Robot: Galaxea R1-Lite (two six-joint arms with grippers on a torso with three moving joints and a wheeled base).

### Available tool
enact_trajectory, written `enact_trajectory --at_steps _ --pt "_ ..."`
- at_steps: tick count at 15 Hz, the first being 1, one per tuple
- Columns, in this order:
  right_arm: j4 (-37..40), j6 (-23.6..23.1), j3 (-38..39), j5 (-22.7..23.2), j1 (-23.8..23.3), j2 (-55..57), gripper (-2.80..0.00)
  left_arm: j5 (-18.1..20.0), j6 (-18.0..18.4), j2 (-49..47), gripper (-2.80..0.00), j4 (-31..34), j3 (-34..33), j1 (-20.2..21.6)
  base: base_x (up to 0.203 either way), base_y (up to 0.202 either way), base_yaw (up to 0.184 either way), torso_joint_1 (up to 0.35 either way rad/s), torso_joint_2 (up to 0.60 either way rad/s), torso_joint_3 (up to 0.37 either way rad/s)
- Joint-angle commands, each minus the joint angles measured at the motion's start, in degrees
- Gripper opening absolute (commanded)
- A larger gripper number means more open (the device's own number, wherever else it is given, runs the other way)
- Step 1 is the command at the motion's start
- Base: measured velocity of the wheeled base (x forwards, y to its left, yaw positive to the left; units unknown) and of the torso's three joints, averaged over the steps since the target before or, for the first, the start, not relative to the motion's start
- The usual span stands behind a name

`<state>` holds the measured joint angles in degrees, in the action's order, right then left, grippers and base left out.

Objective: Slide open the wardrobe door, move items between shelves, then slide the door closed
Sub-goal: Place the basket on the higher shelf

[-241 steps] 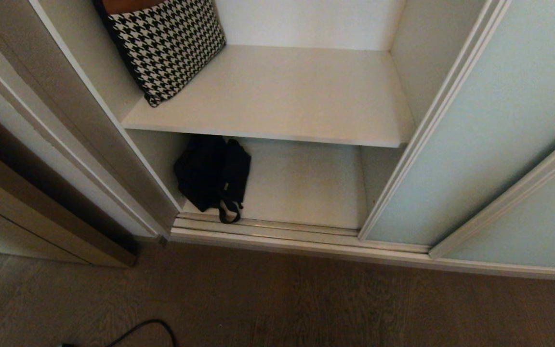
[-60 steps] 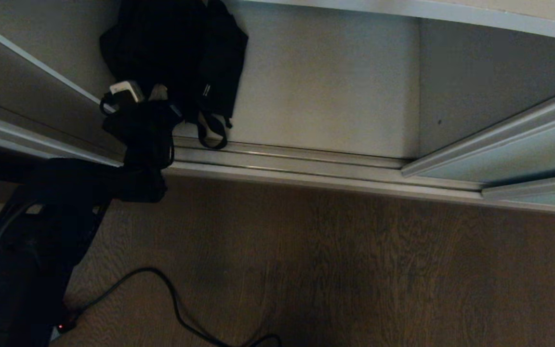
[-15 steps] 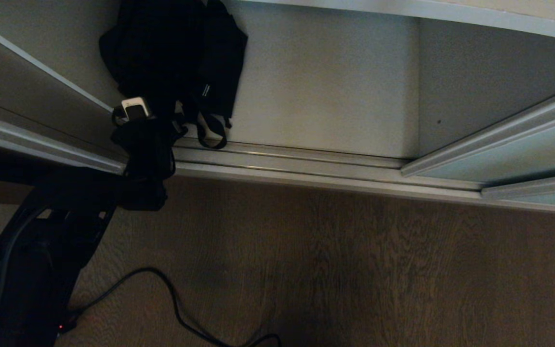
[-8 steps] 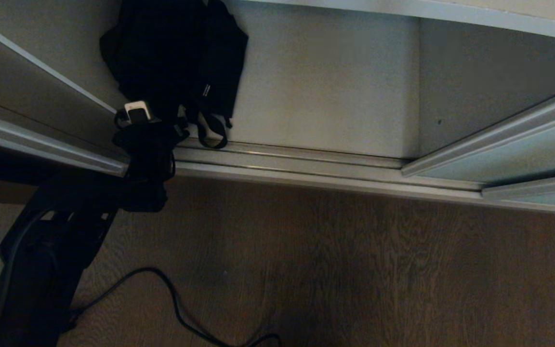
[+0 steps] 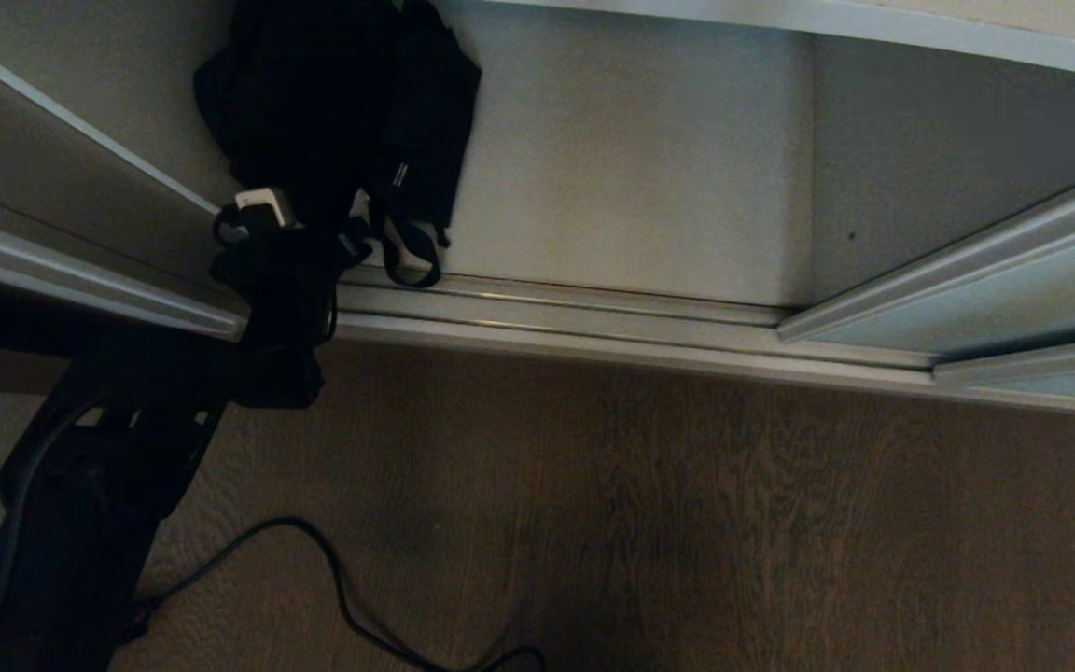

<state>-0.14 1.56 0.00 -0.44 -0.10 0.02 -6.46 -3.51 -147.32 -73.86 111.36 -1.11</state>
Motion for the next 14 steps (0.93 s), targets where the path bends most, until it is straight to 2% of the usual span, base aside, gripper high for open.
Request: enact_trajectory --at_steps 1,14 --pt "-0.04 0.02 0.09 0.0 0.01 -0.02 -2.8 0.48 0.0 0.81 0.0 -0.84 0.0 -0.3 0.0 0.0 0.0 0.0 0.0 0.0" --pt "-0.04 0.02 0.09 0.0 0.01 -0.02 -2.8 0.04 0.52 0.46 0.0 -1.55 0.0 0.32 0.0 0.0 0.0 0.0 0.0 0.0"
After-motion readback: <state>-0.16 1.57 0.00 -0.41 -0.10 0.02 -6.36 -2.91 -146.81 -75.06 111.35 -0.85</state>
